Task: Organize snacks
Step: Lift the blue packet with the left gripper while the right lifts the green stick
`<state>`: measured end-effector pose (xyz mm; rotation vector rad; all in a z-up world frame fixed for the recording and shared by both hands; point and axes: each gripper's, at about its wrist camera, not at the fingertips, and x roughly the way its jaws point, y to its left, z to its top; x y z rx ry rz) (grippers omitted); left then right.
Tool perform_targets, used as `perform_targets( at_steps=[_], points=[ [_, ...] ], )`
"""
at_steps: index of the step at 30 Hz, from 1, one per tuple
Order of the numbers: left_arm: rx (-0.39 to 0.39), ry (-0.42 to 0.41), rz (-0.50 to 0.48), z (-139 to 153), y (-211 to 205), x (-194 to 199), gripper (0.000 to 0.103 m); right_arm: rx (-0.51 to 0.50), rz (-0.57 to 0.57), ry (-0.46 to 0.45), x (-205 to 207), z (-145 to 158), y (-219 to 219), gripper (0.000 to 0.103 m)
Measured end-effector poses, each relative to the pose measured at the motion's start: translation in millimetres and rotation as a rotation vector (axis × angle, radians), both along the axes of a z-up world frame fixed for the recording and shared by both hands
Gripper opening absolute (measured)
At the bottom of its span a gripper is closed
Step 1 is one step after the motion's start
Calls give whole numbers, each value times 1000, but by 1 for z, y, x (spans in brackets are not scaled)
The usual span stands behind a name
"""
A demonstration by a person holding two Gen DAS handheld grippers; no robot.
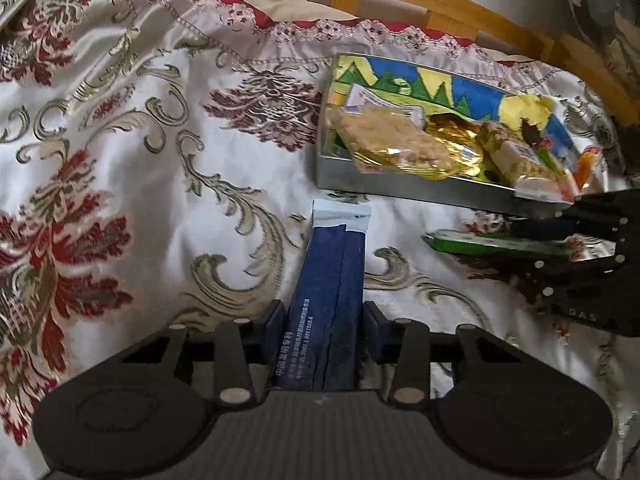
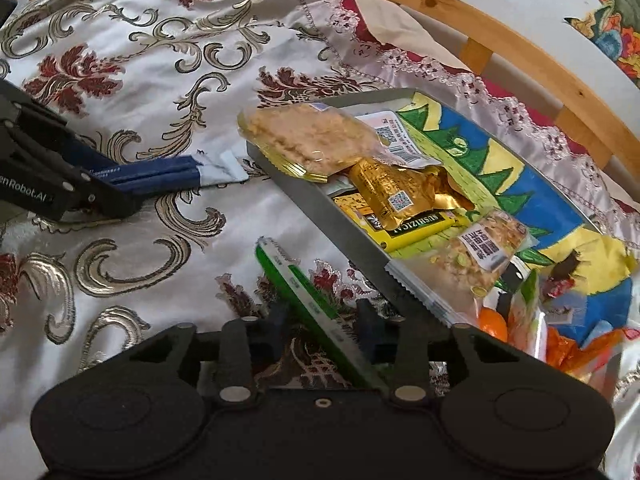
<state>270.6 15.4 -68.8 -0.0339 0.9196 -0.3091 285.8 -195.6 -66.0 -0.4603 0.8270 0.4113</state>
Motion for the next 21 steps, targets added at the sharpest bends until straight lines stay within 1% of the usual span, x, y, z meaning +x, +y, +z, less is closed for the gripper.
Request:
perform_targets(
  at_steps=[1, 2, 3, 5, 7, 8, 11, 12, 13, 14, 15, 16, 18, 21],
  points=[
    [-16, 8, -8, 1, -1, -1, 46, 23, -6, 16, -1, 3, -1, 30],
    [-33, 12, -14, 2, -1, -2, 44, 43, -2, 31, -3, 5, -1, 30],
    [-32, 8, -12, 2, -3, -3, 45, 54, 2, 36, -3, 7, -1, 32],
    [9, -11, -15, 0, -8, -4, 46, 39, 5, 41, -1, 6, 2, 35],
    [43, -35, -15, -1, -12, -6, 51, 23, -2, 54, 7, 0, 1, 41],
    [54, -42, -12, -1, -13, -6, 53, 29, -11, 64, 12, -4, -1, 42],
    [60, -48, -12, -3, -14, -6, 53, 69, -44, 89, 21, -10, -5, 42],
    [61, -47, -12, -4, -14, -6, 53, 74, -53, 90, 20, -10, -4, 40],
    [64, -47, -14, -5, -14, -6, 52, 74, -51, 89, 18, -10, -3, 36],
    [58, -45, -18, -4, -15, -6, 45, 73, -44, 86, 15, -9, -2, 35],
    [44, -38, -17, -4, -15, -7, 43, 73, -39, 81, 10, -8, -1, 31],
    [35, -30, -10, -3, -15, -8, 42, 78, -35, 78, 5, -6, -1, 25],
    [19, -18, -4, -1, -16, -10, 40, 97, -40, 75, -8, -2, -1, 19],
    [-1, -9, 7, 2, -18, -17, 39, 122, -71, 58, -25, 3, -2, 19]
  ],
)
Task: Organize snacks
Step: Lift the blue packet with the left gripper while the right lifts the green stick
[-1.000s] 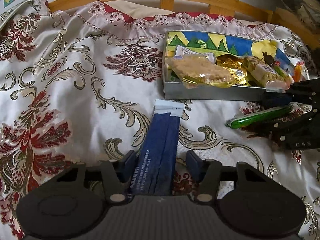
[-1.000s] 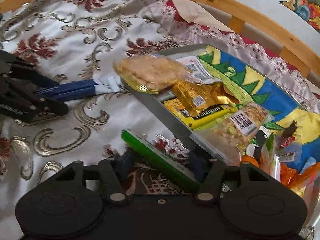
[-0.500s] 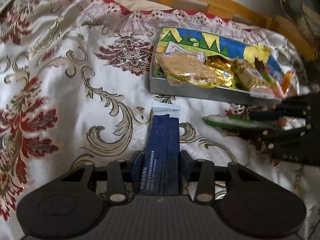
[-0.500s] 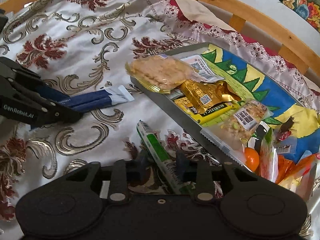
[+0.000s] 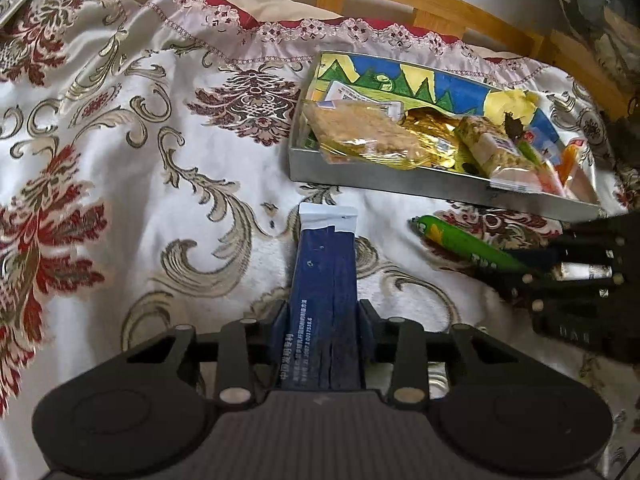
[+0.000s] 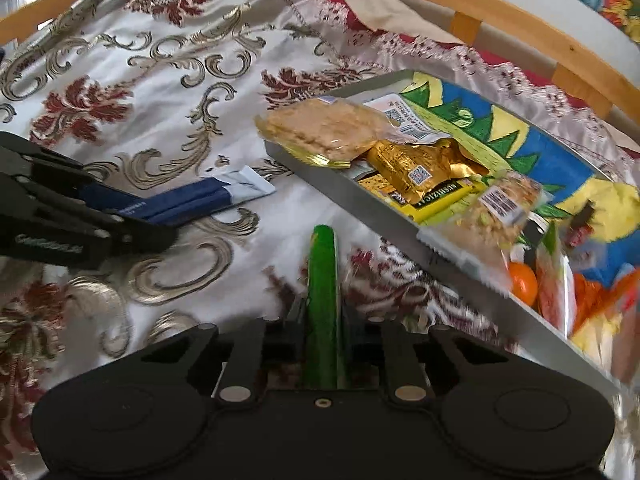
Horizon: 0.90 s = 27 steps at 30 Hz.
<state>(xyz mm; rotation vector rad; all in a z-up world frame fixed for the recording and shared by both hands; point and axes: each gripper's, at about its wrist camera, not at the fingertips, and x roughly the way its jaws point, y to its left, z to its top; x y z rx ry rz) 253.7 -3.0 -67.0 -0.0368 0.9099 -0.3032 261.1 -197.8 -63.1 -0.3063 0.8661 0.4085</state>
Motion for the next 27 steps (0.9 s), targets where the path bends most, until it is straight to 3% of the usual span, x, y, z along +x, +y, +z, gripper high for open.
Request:
perform_targets(
  at_steps=[6, 11, 14, 19, 27],
  points=[
    [-38, 6, 33, 8, -4, -23, 39, 132, -138, 8, -36, 7, -17, 19],
    [66, -42, 19, 11, -23, -48, 39, 226, -236, -9, -76, 4, -29, 19],
    [90, -49, 16, 12, -30, -55, 41, 276, -281, -12, -94, -3, -36, 19],
    [93, -54, 15, 12, -27, -53, 45, 268, -300, -17, -95, -9, -36, 22],
    [99, -75, 15, 3, -27, -48, 65, 270, -300, -48, -96, -17, -35, 33]
  ],
)
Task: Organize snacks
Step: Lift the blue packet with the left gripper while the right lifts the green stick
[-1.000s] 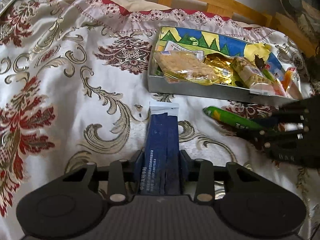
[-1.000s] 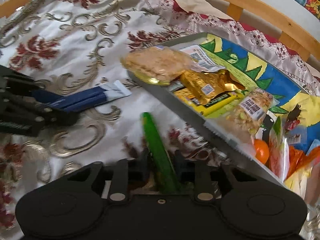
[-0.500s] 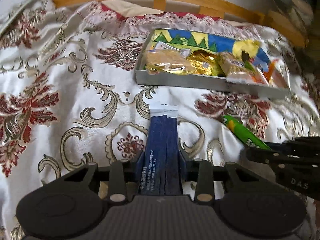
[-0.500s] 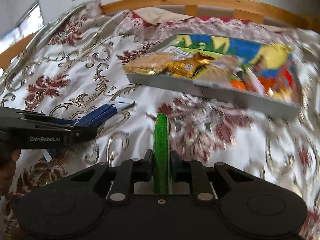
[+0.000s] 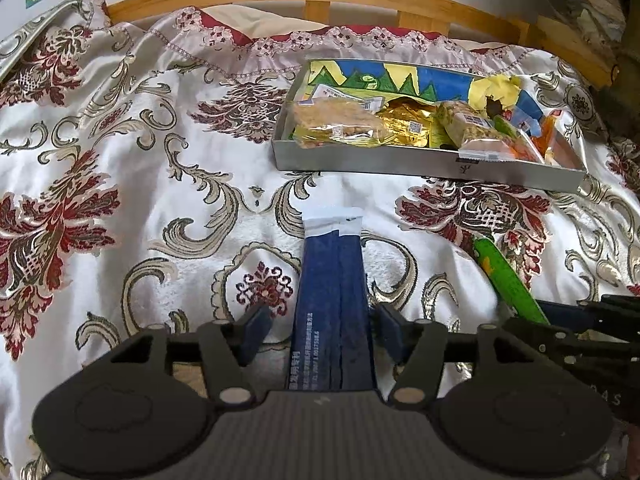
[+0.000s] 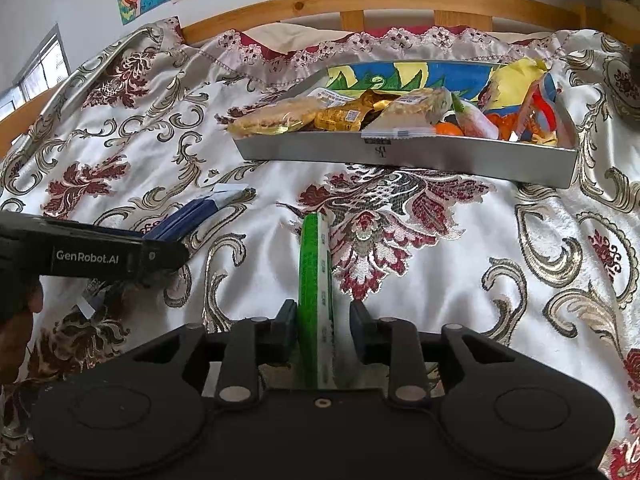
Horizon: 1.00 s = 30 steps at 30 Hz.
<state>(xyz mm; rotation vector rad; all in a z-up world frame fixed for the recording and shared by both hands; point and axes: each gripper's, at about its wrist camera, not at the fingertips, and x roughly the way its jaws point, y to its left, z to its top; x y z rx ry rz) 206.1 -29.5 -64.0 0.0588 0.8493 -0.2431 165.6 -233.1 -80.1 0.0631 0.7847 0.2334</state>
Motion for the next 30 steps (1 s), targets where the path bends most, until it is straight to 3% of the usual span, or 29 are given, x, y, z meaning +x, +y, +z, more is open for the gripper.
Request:
perform_targets(
  at_steps=[4, 8, 11, 16, 21, 30],
  points=[
    [12, -7, 1, -5, -4, 0, 64, 2, -5, -17, 0, -1, 2, 34],
    [29, -14, -2, -4, -10, -4, 51, 19, 2, -13, -1, -1, 4, 33],
    [45, -17, -7, -3, -15, -8, 44, 6, 2, -8, -3, -1, 8, 26],
    [29, -5, -9, 2, -15, -12, 41, -4, -16, -2, -5, -1, 9, 19],
    [23, 2, -24, 7, -21, -26, 39, -43, -25, -19, -13, 5, 13, 19],
    [-63, 50, -43, 19, -28, -54, 37, -74, -54, -60, -42, 21, 10, 19]
  ],
)
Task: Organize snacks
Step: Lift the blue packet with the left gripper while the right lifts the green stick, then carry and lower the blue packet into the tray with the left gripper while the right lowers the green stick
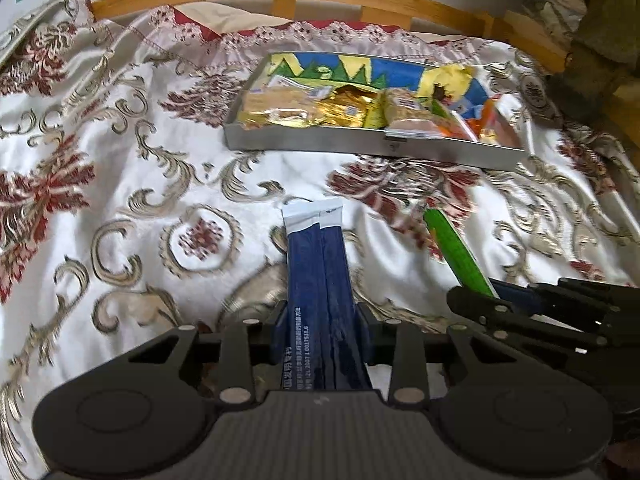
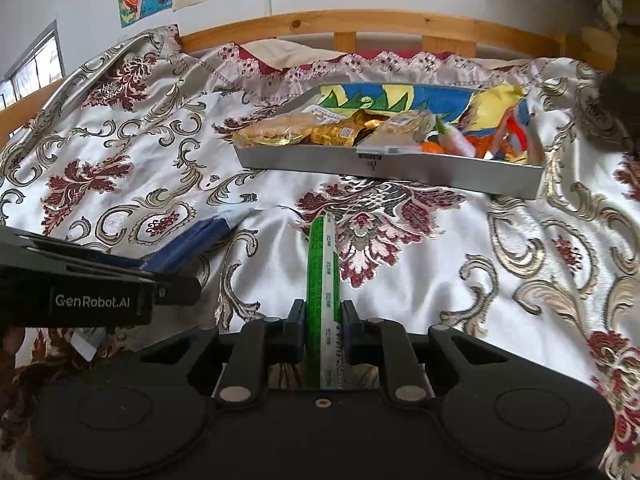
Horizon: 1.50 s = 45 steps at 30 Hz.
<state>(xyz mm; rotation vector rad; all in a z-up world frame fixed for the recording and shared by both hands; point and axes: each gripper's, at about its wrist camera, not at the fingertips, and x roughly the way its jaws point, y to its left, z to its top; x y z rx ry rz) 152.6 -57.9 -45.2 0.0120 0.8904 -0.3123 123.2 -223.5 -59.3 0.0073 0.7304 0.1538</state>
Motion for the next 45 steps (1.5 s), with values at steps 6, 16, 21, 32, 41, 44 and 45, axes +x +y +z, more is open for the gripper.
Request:
perform_targets(
  at_steps=[6, 16, 21, 32, 41, 44, 45],
  points=[
    [-27, 24, 1, 6, -4, -19, 37, 2, -18, -22, -22, 13, -7, 19],
    [-49, -70, -15, 39, -14, -47, 37, 44, -61, -96, -50, 40, -20, 19],
    [-55, -111, 1, 55, -12, -60, 37, 67, -65, -142, -63, 55, -24, 19],
    [-98, -180, -6, 80, -16, -60, 37, 151, -69, -185, -67, 75, -36, 19],
    [-189, -200, 5, 102, -25, -18, 37, 100, -39, -244, -33, 105, -52, 19],
    [-185, -235, 19, 110, -29, 5, 37, 71, -24, -273, -10, 114, -64, 19],
    [-184, -244, 26, 113, -31, 16, 37, 70, -26, -282, 0, 116, -68, 19]
  ],
)
